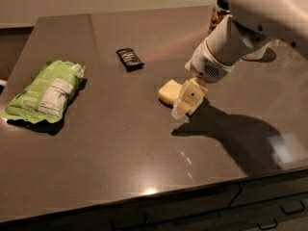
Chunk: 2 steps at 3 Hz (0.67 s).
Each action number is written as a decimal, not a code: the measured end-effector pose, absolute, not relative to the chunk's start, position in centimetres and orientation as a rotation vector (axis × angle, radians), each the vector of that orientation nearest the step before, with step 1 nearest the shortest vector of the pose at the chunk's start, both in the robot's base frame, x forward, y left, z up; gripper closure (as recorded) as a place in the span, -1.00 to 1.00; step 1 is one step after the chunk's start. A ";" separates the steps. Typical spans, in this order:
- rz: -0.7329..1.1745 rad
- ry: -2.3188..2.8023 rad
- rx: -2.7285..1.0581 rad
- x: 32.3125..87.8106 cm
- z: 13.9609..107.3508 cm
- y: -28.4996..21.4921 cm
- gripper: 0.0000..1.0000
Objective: Move sponge near green rice chip bag
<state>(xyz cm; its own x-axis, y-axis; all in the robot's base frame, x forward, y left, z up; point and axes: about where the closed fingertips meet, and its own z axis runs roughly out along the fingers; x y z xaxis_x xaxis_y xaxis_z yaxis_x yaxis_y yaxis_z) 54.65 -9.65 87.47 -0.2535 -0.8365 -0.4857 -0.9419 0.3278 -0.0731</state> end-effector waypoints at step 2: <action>0.353 2.185 -1.599 56.1 85.7 -8.9 -0.55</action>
Offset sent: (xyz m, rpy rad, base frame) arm 0.0214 0.0062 -0.0232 -0.0109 0.0597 0.0106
